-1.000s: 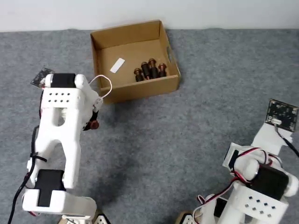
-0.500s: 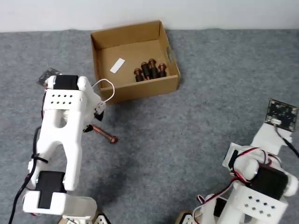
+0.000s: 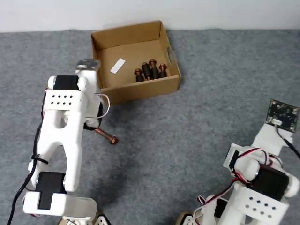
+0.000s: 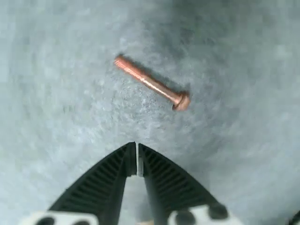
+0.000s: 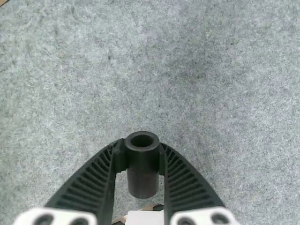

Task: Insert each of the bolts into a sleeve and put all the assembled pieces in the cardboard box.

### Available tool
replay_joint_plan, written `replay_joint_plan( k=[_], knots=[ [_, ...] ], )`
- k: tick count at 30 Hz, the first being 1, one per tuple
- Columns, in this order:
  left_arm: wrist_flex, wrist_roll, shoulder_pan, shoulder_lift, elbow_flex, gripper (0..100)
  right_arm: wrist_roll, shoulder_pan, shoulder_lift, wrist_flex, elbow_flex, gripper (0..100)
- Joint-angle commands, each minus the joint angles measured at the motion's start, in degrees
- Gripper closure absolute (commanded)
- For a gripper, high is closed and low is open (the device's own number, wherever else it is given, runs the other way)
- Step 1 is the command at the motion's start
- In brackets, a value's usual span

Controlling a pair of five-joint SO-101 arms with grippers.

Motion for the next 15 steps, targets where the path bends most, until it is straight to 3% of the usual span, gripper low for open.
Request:
replay_joint_plan(
  k=[1, 6, 15],
  knots=[
    [-0.5, -23.6, 0.1, -2.3, -0.1, 99, -0.3, 0.5, -0.7, -1.1, -0.5, 99.0],
    [-0.5, -56.7, 0.1, -2.2, 0.0, 99, -0.3, 0.7, -0.7, -1.1, -0.5, 99.0],
    [-4.5, -74.4, 0.3, -2.2, 5.0, 98, -0.5, 0.8, -0.3, -1.1, -0.5, 99.0]
  ],
)
